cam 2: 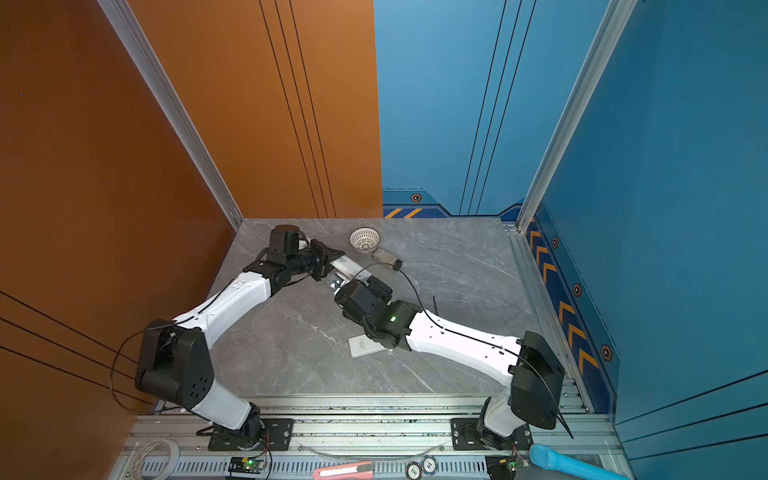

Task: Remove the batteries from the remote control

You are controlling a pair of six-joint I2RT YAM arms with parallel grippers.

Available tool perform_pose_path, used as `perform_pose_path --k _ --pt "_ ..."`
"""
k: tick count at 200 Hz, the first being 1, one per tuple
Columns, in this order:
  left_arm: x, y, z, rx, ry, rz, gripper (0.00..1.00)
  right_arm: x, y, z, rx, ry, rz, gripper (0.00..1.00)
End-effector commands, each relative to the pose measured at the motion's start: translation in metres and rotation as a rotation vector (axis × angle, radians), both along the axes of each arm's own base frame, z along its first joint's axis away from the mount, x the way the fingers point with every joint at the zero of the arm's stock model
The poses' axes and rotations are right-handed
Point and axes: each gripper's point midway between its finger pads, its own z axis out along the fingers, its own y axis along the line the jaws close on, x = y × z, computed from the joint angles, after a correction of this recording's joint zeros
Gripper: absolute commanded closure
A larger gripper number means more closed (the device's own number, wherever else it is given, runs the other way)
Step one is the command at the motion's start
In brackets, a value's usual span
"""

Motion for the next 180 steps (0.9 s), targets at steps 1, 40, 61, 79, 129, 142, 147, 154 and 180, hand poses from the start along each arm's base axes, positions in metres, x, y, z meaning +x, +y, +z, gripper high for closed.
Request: perform_pose_path --k 1,40,61,79,129,142,147,154,180 --pt "0.013 0.027 0.038 -0.036 -0.17 0.085 0.96 -0.012 0.004 0.042 0.522 0.238 -0.062 0.19" --pt "0.025 0.042 0.055 0.008 -0.379 0.069 1.0 0.016 -0.003 0.062 1.093 0.435 -0.196 0.18" --pt "0.023 0.043 0.059 -0.042 -0.497 0.082 1.0 0.038 0.01 0.061 1.294 0.591 -0.21 0.2" --pt "0.021 0.041 0.062 -0.078 -0.56 0.08 1.0 0.051 0.025 0.056 1.432 0.702 -0.183 0.25" --pt "0.011 0.037 0.057 -0.057 -0.57 0.064 1.0 0.061 0.043 0.025 1.427 0.824 -0.226 0.34" --pt "0.009 0.034 0.056 -0.056 -0.572 0.051 1.0 0.063 0.043 0.019 1.45 0.832 -0.237 0.38" --pt "0.008 0.031 0.056 -0.056 -0.572 0.043 1.0 0.063 0.044 0.017 1.45 0.832 -0.238 0.39" --pt "0.007 0.029 0.056 -0.054 -0.575 0.036 1.0 0.065 0.045 0.015 1.449 0.833 -0.241 0.41" --pt "0.005 0.025 0.052 -0.05 -0.571 0.026 1.0 0.069 0.048 0.013 1.457 0.828 -0.241 0.48"
